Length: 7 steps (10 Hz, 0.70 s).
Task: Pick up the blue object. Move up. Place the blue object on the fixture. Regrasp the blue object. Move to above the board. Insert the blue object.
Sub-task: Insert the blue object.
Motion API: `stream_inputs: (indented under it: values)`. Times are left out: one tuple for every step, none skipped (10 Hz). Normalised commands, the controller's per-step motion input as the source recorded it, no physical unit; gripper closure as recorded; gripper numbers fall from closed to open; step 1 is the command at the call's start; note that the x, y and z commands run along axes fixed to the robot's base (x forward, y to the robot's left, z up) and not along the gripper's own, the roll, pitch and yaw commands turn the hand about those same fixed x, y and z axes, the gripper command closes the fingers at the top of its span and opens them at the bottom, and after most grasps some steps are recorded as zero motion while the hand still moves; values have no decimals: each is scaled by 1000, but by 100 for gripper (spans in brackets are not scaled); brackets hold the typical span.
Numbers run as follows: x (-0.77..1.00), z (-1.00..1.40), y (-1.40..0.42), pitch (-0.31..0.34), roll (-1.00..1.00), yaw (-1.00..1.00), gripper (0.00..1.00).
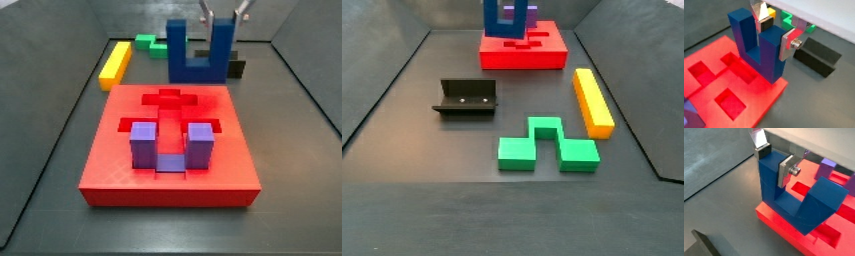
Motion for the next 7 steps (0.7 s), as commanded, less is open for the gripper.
stream_inputs:
  values:
    - [214,-100,0,-26,-89,257,100]
    - [120,-77,0,-56,-117,214,100]
    - [0,0,0,-99,-166,106,100]
    - [0,-74,0,-70,-94,46,100]
    - [-100,-123,-40,-4,0,0,100]
    - [-211,-129,-137,-10,0,-86,100]
    - [-271,-114,-231,-40,0,-194,100]
